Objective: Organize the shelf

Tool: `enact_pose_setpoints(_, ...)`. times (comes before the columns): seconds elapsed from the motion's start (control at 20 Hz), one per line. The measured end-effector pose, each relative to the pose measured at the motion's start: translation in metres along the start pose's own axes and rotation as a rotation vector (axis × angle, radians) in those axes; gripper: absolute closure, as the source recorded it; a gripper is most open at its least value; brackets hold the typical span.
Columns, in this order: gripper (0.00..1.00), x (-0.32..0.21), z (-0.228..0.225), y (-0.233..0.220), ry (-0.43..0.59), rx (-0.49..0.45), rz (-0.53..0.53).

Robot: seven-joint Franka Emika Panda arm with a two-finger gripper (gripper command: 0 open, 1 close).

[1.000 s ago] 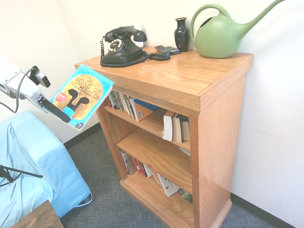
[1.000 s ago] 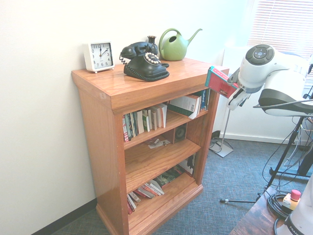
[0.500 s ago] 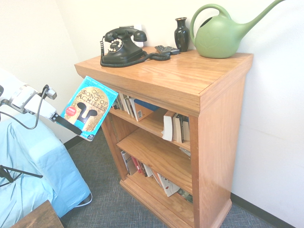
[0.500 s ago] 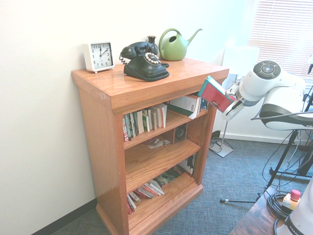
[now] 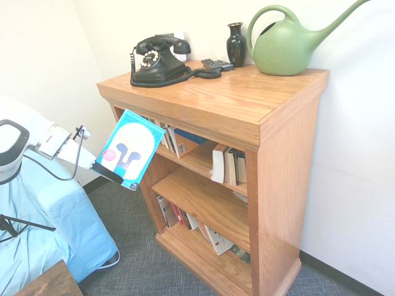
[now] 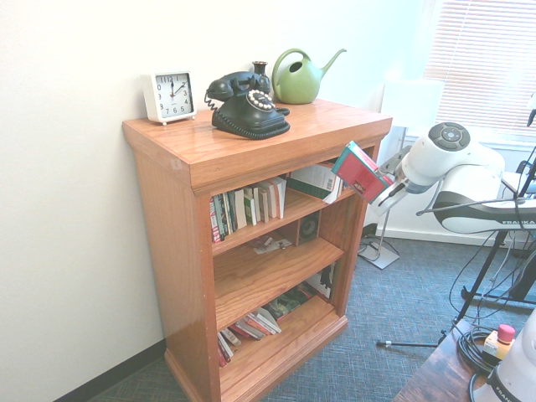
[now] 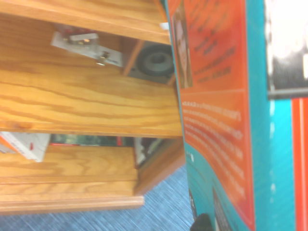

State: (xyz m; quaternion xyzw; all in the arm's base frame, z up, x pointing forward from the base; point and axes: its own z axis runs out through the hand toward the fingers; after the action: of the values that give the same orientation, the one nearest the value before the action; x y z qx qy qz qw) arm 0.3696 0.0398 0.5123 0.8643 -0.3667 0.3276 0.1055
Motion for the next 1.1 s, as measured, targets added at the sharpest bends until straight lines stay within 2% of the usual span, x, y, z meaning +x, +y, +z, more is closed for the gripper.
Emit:
enact_pose_setpoints(0.55, 1.0, -0.012, 0.033, -0.013, -0.014, 0.05, -0.024)
enact_pose_setpoints(1.1, 1.0, -0.024, 0.085, -0.026, -0.069, 0.084, -0.029)
